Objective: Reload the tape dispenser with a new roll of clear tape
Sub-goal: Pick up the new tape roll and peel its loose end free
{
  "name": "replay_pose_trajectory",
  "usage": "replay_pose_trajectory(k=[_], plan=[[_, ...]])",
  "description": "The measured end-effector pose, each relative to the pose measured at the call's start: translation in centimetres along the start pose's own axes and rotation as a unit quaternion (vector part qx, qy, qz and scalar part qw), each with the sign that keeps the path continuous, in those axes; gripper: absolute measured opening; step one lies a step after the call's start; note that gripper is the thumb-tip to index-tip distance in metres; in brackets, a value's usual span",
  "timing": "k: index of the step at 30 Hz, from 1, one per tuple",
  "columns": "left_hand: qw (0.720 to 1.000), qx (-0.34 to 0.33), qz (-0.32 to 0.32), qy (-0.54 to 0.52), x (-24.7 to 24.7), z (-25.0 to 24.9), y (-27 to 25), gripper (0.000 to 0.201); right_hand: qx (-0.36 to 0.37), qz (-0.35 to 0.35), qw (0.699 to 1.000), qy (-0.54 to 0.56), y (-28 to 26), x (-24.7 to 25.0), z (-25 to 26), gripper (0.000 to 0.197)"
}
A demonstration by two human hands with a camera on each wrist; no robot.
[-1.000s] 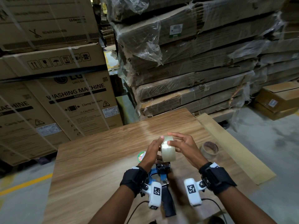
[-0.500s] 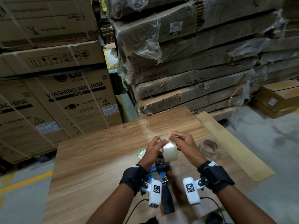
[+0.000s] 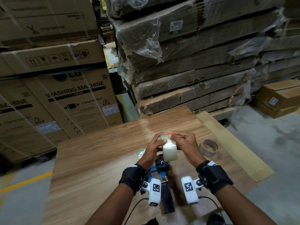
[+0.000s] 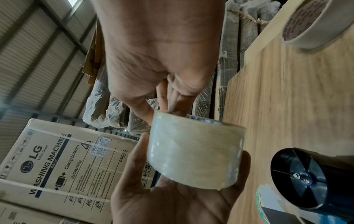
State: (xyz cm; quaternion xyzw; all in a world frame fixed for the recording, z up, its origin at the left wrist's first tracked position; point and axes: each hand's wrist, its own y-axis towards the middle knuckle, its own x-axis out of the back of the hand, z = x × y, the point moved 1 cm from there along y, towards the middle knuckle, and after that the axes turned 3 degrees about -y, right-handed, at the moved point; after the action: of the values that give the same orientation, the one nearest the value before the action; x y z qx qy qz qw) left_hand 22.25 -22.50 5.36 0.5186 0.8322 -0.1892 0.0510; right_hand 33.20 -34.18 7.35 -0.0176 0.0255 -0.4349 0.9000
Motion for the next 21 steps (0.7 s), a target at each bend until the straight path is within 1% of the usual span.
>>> replay_pose_trajectory(k=[3, 5, 6, 9, 11, 12, 14, 17, 21], plan=[[1.000, -0.011, -0.007, 0.007, -0.2, 0.0, 0.0, 0.037, 0.017, -0.013, 1.000, -0.023, 0.3, -0.1, -0.2, 0.015], [1.000, -0.011, -0.018, 0.015, -0.4, 0.0, 0.0, 0.033, 0.014, 0.000, 1.000, -0.015, 0.4, 0.1, -0.4, 0.019], [0.999, -0.010, -0.025, 0.017, -0.5, 0.0, 0.0, 0.032, 0.009, 0.019, 1.000, -0.010, 0.3, 0.2, -0.4, 0.023], [0.998, 0.009, -0.058, 0.023, -0.2, 0.3, 0.2, 0.034, -0.025, 0.100, 0.995, -0.004, 0.1, 0.7, -0.5, 0.041], [0.996, 0.030, -0.084, 0.026, -0.1, 0.4, 0.5, 0.040, -0.040, 0.153, 0.987, -0.015, -0.2, 1.0, -0.7, 0.060], [0.994, 0.039, -0.092, 0.031, 0.0, 0.5, 0.6, 0.043, -0.046, 0.167, 0.985, -0.018, -0.3, 1.1, -0.7, 0.069], [0.993, 0.051, -0.096, 0.035, 0.0, 0.6, 0.8, 0.050, -0.053, 0.182, 0.982, -0.020, -0.5, 1.3, -0.8, 0.079], [0.994, 0.069, -0.088, 0.019, 0.0, 0.4, 0.7, 0.059, -0.062, 0.189, 0.980, -0.004, -0.6, 1.4, -0.7, 0.084], [0.995, 0.064, -0.081, 0.001, -0.5, 0.2, 0.4, 0.055, -0.059, 0.138, 0.989, 0.004, -0.9, 0.9, -0.6, 0.078]])
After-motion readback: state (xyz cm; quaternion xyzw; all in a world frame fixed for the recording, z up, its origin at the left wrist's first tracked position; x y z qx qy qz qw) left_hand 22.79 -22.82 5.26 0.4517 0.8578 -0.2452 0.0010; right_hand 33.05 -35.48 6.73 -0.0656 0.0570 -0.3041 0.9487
